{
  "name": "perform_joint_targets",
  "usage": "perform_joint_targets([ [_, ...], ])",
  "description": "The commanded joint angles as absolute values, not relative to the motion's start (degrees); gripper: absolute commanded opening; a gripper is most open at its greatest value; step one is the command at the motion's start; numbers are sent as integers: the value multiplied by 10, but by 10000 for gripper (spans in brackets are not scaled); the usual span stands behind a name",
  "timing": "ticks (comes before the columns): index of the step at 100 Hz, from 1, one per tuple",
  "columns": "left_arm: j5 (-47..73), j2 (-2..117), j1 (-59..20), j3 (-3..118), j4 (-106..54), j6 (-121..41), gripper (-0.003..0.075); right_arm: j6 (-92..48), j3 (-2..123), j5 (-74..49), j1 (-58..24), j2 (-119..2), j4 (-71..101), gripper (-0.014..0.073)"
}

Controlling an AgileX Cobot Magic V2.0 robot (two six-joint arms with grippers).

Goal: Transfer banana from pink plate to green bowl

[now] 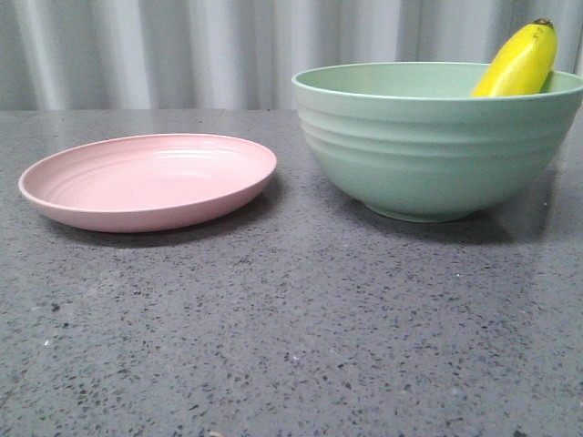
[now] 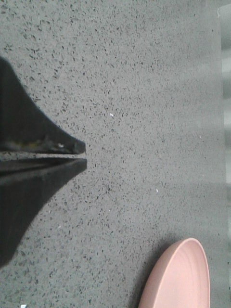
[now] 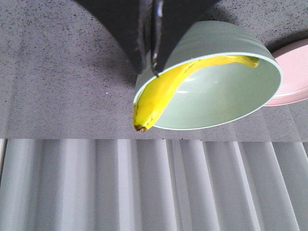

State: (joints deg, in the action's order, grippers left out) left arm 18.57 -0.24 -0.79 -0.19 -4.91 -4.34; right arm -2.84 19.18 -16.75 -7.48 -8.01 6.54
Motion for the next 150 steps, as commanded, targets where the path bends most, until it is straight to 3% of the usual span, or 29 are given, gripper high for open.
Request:
perform_joint_targets([
  [1, 149, -17, -6, -8, -50, -42, -20, -33, 205, -124, -72, -85, 61, -68],
  [22, 149, -17, -6, -8, -50, -42, -20, -33, 171, -97, -59, -73, 61, -68],
  [69, 148, -17, -6, -8, -51, -42, -20, -33, -23, 41, 64, 17, 61, -68],
  [87, 148, -17, -6, -8, -51, -42, -20, -33, -19, -115, 65, 16, 58, -68],
  [103, 148, -17, -6, -8, -51, -42, -20, -33, -19, -175, 65, 16, 58, -68],
  [150, 148, -17, -6, -8, -51, -42, -20, -33, -19, -178, 65, 16, 58, -68],
])
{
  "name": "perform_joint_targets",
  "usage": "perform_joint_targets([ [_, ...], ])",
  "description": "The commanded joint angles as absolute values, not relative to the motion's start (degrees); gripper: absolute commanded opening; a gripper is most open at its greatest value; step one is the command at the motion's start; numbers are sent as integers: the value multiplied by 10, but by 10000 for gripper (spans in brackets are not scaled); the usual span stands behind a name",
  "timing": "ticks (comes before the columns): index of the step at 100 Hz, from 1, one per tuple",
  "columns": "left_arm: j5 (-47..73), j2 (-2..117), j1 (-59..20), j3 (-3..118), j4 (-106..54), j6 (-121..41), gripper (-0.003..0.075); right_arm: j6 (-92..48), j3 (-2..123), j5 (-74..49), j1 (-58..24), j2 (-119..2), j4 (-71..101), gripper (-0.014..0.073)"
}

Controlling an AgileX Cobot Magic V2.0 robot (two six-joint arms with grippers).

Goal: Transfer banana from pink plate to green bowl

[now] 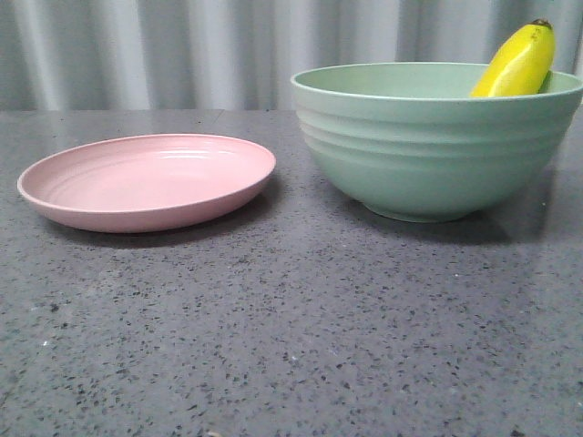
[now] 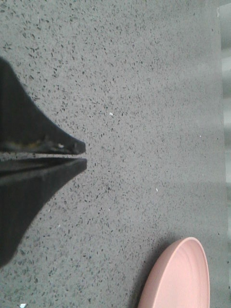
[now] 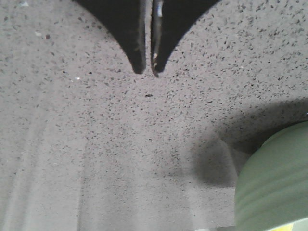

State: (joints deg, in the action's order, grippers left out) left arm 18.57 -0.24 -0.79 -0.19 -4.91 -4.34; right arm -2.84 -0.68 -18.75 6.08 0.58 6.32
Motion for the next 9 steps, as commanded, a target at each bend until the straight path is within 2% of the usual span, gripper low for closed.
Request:
perform_joint_targets([
  [1, 148, -17, -6, -8, -51, -42, -20, -33, -19, -178, 65, 16, 58, -68],
  [9, 148, -17, -6, -8, -51, -42, -20, -33, -19, -178, 65, 16, 58, -68],
])
